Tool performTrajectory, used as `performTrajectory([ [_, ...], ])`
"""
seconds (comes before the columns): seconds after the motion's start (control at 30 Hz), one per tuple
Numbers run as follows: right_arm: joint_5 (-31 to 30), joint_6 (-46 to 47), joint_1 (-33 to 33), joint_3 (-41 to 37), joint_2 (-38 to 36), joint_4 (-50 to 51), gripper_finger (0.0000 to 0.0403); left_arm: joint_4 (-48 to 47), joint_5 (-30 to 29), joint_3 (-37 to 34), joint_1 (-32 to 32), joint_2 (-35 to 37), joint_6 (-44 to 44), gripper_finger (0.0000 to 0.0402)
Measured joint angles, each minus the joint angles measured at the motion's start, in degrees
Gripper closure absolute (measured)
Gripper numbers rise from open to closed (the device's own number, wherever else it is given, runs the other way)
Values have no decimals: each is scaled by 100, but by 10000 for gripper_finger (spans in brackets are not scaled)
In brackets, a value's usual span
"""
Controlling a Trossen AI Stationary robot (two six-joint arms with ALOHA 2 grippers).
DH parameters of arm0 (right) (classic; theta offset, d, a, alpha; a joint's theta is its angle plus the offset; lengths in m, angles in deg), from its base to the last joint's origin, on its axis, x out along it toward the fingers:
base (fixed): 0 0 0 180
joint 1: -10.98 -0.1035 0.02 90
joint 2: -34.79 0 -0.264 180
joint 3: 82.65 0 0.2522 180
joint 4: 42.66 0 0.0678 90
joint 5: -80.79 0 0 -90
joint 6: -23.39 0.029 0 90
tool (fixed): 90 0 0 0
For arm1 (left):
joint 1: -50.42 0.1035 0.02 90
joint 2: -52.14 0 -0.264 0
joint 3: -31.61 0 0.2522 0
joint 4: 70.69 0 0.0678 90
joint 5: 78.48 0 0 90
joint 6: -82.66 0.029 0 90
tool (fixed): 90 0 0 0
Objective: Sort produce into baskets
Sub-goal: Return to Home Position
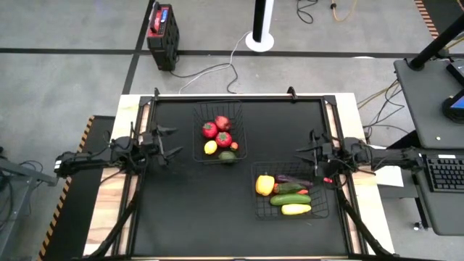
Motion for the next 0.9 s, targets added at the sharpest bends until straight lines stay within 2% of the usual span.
performTrajectory([
  [0.17,-2,37,0,0,32,146,328,-22,-2,3,0,-24,-636,39],
  [0.3,-2,955,0,0,34,156,324,-19,-4,46,0,-57,-640,39],
  [0.43,-2,1468,0,0,32,161,319,-8,-4,61,0,-57,-631,39],
  [0.9,3,1478,0,0,32,176,330,-10,-9,70,0,-57,-627,39],
])
